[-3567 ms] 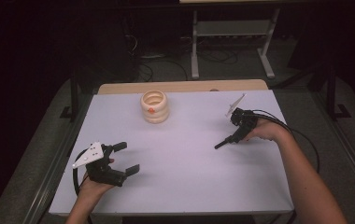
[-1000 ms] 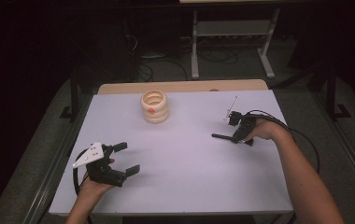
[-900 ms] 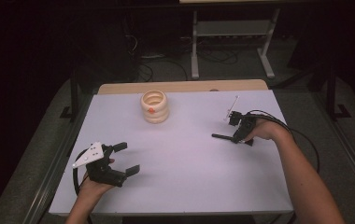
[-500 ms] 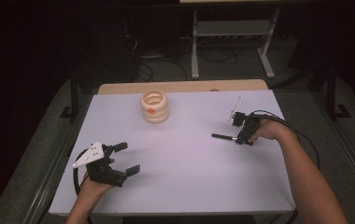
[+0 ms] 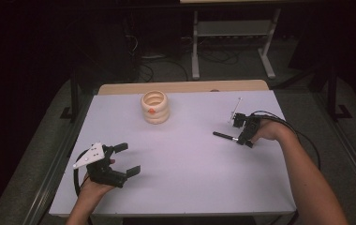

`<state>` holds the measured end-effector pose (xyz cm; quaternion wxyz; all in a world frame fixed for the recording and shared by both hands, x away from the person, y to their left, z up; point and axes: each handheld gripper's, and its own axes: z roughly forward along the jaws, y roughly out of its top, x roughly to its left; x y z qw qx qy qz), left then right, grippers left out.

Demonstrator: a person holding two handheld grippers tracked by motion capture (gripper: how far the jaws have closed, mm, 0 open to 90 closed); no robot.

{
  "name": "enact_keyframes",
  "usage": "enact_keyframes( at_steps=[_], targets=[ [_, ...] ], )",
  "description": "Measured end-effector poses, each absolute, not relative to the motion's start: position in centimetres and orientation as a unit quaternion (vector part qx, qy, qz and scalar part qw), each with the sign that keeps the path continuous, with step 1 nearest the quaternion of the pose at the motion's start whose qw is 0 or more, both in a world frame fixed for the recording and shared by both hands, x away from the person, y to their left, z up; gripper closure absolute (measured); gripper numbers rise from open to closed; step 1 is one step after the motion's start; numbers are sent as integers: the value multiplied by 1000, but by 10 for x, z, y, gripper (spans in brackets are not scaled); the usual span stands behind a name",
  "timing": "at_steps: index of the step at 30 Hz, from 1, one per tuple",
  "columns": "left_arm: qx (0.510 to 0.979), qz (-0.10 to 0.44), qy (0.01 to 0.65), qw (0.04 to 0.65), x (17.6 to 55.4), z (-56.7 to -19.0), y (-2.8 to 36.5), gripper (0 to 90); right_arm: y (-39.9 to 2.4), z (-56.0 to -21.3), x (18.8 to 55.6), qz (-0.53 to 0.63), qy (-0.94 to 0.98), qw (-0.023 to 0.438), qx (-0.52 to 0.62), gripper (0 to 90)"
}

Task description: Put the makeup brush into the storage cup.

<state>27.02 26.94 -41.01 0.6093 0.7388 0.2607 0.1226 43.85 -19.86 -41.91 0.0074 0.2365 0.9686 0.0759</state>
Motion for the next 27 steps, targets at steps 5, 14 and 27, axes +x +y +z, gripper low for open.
enact_keyframes(
  at_steps=[5,14,27],
  targets=[
    [739,123,260,609,270,-410,269,0,-198,-419,438,73,969,7,235,760],
    [740,122,261,608,270,-410,269,0,-198,-419,438,76,969,5,234,768],
    [740,123,260,609,270,-410,269,0,-192,-405,431,97,966,11,241,768]
  ],
)
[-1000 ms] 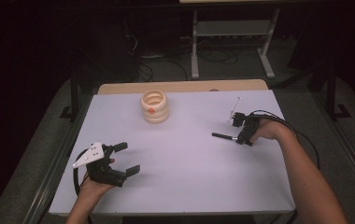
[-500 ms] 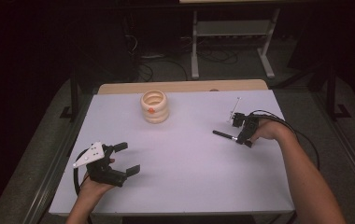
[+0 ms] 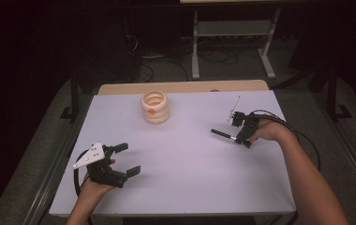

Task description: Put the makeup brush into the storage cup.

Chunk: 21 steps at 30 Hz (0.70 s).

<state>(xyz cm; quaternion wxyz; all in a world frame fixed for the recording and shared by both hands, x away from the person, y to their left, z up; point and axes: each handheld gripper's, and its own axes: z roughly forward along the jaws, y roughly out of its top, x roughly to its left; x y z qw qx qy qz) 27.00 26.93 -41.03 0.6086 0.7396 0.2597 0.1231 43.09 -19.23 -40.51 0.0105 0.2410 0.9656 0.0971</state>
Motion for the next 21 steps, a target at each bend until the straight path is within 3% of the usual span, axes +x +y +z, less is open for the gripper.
enact_keyframes(
  at_steps=[21],
  targets=[
    [741,120,259,607,270,-410,267,0,-182,-377,385,149,968,24,203,769]
  ],
)
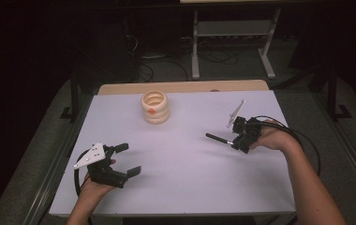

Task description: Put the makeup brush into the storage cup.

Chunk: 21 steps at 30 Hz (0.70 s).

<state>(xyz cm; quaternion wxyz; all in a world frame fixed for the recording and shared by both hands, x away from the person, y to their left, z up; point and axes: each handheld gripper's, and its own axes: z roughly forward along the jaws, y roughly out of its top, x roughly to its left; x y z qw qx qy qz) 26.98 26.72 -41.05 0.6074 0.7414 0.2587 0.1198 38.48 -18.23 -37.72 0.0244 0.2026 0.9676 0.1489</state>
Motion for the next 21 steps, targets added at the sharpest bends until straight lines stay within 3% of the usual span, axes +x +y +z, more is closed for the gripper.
enact_keyframes(
  at_steps=[21],
  targets=[
    [764,105,234,592,270,-409,260,0,-173,-375,343,184,970,26,159,770]
  ],
)
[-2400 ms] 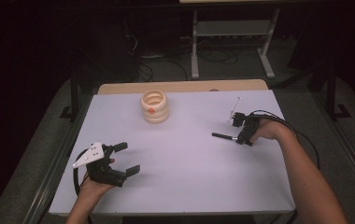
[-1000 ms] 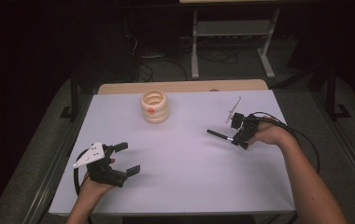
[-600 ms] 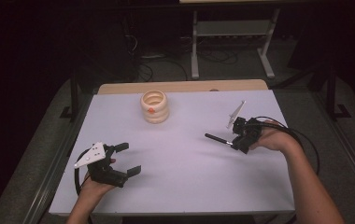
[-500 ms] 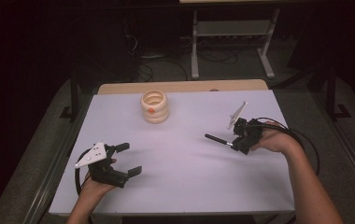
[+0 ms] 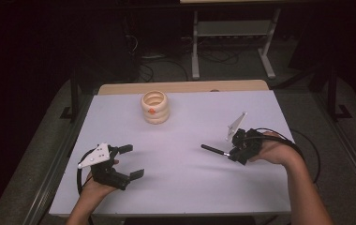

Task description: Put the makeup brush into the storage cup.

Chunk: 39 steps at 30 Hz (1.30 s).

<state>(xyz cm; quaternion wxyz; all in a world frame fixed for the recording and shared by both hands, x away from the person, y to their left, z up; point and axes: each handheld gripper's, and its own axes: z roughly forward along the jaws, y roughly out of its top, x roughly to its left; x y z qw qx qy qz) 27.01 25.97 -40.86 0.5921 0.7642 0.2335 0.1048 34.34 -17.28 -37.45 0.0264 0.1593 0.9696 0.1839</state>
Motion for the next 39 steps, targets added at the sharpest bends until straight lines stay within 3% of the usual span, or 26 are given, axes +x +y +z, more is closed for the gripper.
enact_keyframes(
  at_steps=[25,39],
  targets=[
    [800,71,168,571,300,-384,229,0,-155,-371,328,221,970,7,103,770],
    [825,21,112,554,314,-378,199,0,-141,-371,326,222,972,-3,79,770]
  ],
)
